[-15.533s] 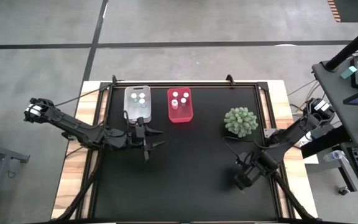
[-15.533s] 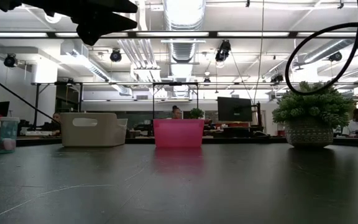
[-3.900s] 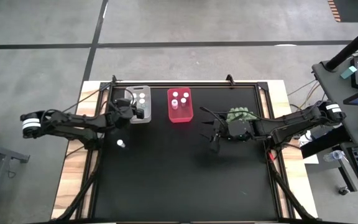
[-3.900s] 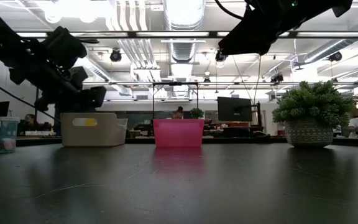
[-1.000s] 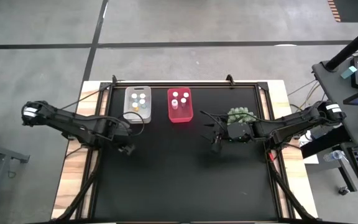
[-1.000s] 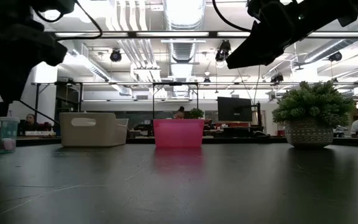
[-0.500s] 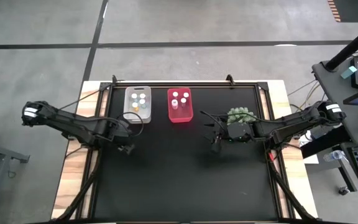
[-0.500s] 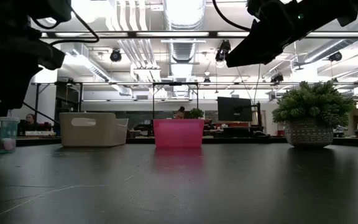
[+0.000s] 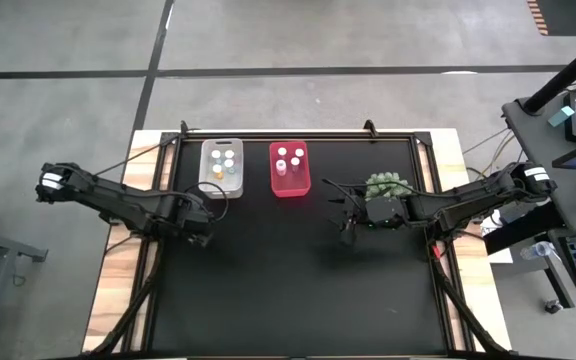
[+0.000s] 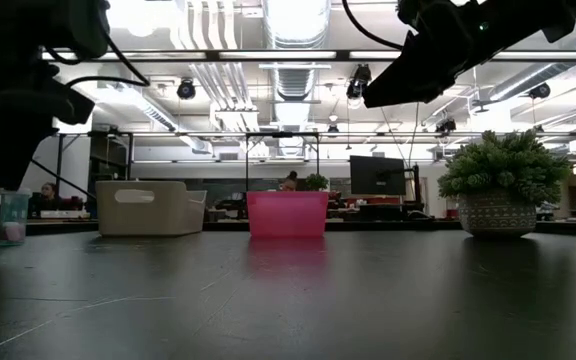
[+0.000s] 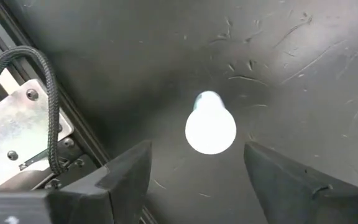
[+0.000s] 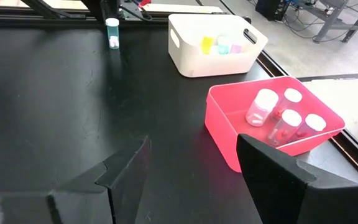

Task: Pick and place medicine bottles into bin by pill shape (circle, oval)
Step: Put the blue capsule bottle into the pink bin

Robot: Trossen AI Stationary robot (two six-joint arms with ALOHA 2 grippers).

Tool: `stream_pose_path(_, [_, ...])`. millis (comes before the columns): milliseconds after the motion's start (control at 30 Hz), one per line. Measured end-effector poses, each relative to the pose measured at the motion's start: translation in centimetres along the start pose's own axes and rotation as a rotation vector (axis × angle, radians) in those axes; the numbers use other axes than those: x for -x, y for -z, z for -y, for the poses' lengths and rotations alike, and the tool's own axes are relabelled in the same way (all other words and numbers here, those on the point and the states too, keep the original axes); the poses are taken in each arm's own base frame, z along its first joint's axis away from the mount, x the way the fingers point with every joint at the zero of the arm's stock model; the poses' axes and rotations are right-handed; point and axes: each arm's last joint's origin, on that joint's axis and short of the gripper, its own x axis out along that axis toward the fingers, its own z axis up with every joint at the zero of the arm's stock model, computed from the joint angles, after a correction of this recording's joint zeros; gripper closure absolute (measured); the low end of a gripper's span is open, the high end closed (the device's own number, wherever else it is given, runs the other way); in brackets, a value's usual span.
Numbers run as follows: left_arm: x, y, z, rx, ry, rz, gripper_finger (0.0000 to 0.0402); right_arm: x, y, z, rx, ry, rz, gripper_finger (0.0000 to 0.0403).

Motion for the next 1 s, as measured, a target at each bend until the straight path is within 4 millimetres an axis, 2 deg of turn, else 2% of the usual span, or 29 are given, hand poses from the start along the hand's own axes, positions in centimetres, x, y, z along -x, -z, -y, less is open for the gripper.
stream_pose_path(133, [-0.2,-0.1,0.2,0.0,-0.011,0.011,0.0169,0.0,0.0,0.0,0.001,0.0,0.0,0.0165])
stream_pose_path(400, [-1.2,-0.2,0.5,-0.001,-0.008,0.021,0.021,0.0,0.1,0.0,0.002,0.0,-0.001,0.0165])
stream_pose_path(800, [-1.5,-0.3,0.9,-0.002,-0.019,0.015,0.0306,0.0,0.0,0.0,0.004,0.0,-0.001,0.0165])
stream_pose_path(1000, [-1.2,-0.3,1.1,-0.001,-0.006,0.016,0.0307,0.0,0.0,0.0,0.004,0.0,-0.001,0.0165])
